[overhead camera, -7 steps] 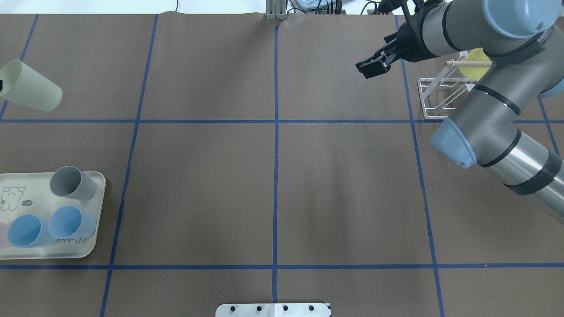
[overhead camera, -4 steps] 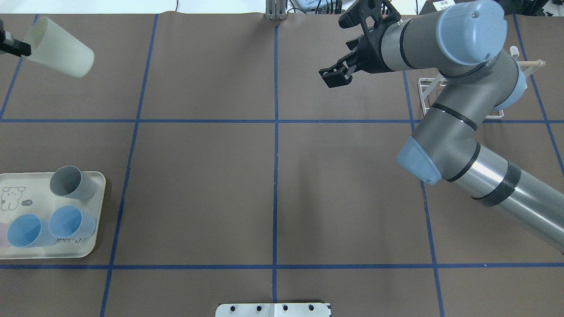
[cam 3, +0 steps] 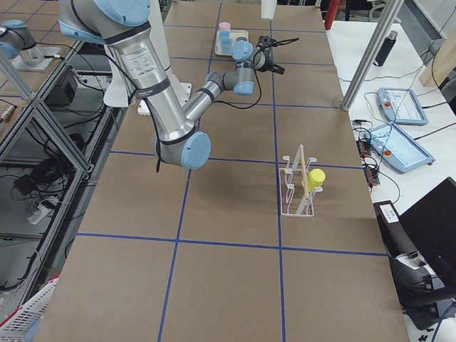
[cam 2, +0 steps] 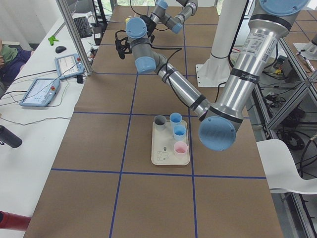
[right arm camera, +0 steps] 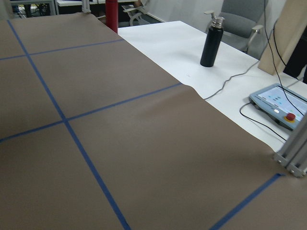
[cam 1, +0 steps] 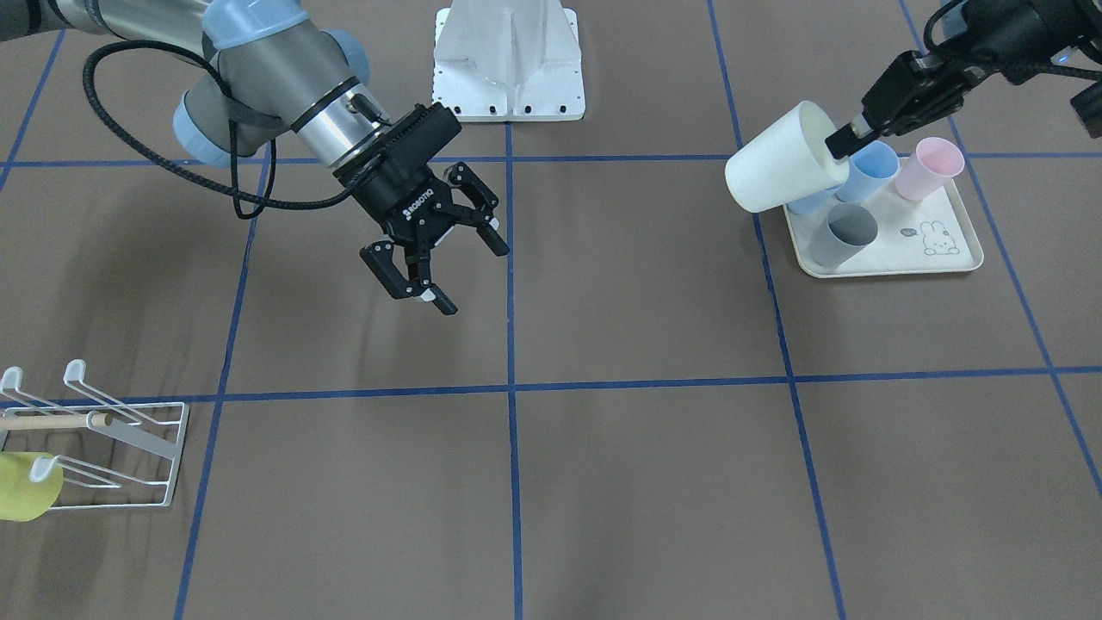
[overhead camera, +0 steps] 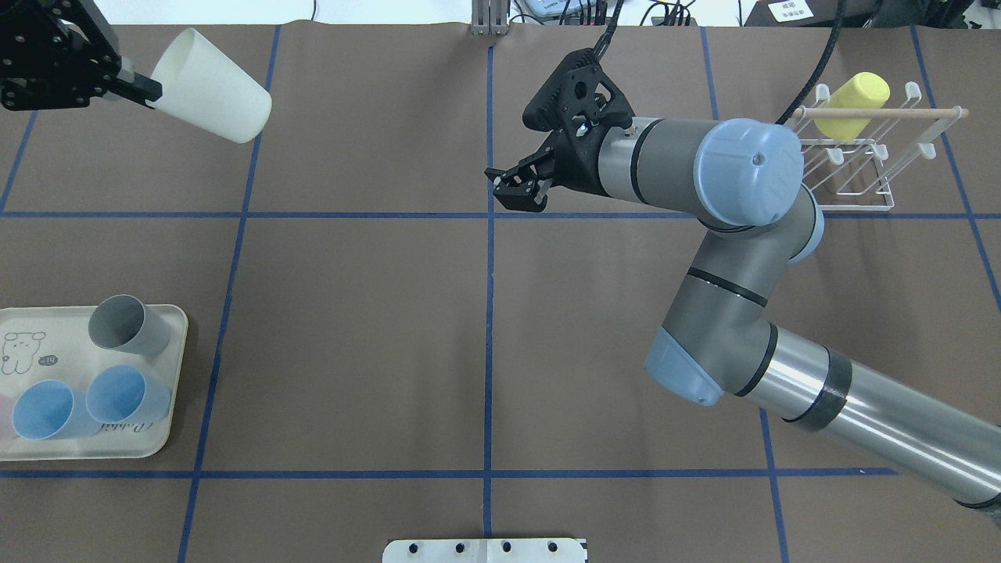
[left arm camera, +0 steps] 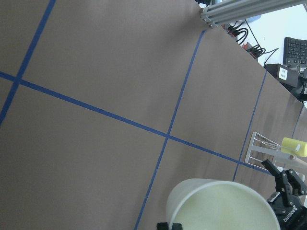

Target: Transfer IKEA cup to right arm and place on rack

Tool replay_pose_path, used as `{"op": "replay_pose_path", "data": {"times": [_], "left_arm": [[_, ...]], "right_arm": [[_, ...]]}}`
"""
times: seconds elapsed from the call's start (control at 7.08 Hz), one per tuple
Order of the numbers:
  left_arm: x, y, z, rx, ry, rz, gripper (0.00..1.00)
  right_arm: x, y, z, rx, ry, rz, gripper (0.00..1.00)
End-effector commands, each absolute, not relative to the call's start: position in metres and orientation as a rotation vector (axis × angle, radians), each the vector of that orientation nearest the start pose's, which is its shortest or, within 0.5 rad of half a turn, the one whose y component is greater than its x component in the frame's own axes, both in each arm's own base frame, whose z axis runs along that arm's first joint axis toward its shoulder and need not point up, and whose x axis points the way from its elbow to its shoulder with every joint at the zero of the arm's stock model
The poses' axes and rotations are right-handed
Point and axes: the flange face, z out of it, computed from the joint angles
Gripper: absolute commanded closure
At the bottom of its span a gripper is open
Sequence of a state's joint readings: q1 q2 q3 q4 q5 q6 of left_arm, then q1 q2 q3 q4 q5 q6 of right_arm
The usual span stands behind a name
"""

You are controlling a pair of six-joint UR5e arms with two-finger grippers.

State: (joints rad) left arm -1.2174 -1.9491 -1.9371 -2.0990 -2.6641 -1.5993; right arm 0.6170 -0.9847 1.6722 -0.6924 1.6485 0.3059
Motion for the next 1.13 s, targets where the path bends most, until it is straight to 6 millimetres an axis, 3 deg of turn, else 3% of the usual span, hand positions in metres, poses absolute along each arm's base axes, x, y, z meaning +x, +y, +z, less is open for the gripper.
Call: {"op": "replay_pose_path", "data": {"times": [0.0, 0.57, 0.99], "left_arm": [[0.164, -0.499, 0.19, -0.162, 1.45, -0.279, 1.0], [0.203, -0.51, 0.172, -0.183, 1.451, -0.227, 1.0], [0.244, -0.494, 0.162, -0.212, 1.451, -0.162, 1.0]], "right_arm": [[-0.464, -0.445, 0.153, 1.36, -1.037, -0.642, 0.02], [-0.488, -0.393, 0.139, 1.504, -1.128, -0.62, 0.03], [-0.488, -0.392, 0.126, 1.524, -1.133, -0.599, 0.03]]}}
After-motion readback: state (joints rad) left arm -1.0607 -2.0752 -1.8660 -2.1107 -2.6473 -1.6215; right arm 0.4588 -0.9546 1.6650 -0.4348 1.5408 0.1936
